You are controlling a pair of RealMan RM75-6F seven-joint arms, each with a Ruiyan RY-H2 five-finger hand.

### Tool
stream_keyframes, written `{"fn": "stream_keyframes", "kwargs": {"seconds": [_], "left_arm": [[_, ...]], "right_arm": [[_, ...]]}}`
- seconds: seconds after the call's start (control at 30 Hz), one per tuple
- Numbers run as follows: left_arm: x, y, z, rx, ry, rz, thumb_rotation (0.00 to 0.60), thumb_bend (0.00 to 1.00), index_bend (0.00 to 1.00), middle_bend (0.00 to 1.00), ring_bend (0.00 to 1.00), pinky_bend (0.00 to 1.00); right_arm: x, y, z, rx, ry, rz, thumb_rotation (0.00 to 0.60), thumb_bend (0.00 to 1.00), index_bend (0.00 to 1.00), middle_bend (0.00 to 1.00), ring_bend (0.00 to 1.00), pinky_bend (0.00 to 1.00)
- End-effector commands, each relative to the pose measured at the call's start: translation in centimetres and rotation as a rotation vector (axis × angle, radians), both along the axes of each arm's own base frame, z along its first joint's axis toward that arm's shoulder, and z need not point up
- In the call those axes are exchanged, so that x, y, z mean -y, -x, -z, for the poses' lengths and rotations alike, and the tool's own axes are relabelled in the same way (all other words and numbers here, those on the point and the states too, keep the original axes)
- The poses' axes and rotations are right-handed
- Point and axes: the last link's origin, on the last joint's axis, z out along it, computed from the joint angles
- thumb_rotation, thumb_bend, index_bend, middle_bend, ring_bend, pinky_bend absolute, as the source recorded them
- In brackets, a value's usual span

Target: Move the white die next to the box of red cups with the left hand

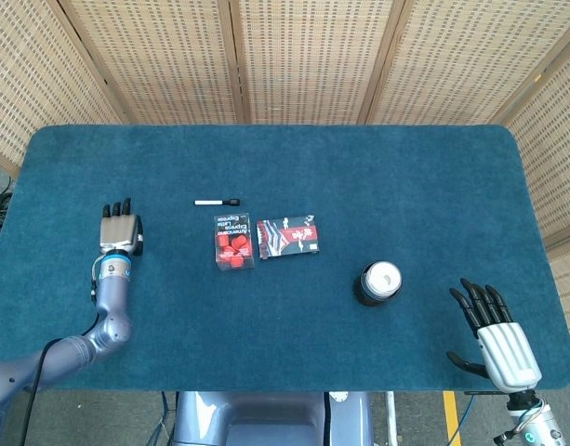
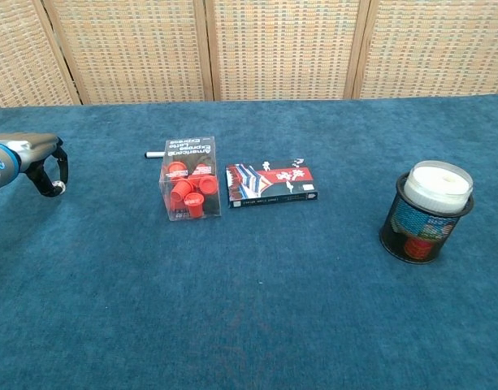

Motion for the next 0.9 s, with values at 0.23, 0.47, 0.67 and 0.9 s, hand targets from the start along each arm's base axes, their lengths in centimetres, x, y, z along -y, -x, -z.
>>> {"fn": "stream_keyframes", "kwargs": {"seconds": [0.23, 0.47, 0.67, 0.9], "left_arm": [[-0.3, -0.9, -0.9, 0.022, -0.021, 0.018, 0.600, 0.43, 0.50, 0.00, 0.00, 0.00], [-0.8, -4.2, -3.5, 0.054, -0.056, 0.100, 0.600, 0.42, 0.51, 0.00, 0.00, 0.00], [0.5, -9.2, -5.1, 0.140, -0.032, 0.190, 0.600, 0.42, 0.51, 0.00, 0.00, 0.00], [2.4, -12.5, -5.1, 0.223, 0.027, 0.222, 0.600, 0.42, 0.51, 0.00, 0.00, 0.00]], "right_arm": [[0.1, 0.1, 0.0, 0.000, -0.001, 0.006, 0.600, 0.18, 0.02, 0.00, 0.00, 0.00], [0.0, 0.0, 0.1, 0.003, -0.008, 0.002, 0.600, 0.18, 0.02, 0.00, 0.00, 0.00], [-0.1, -0.2, -0.1, 0.010, 0.000, -0.009, 0.600, 0.18, 0.02, 0.00, 0.00, 0.00], [-0.2, -0.4, -0.3, 0.016, 0.000, -0.016, 0.600, 0.18, 0.02, 0.00, 0.00, 0.00]]}}
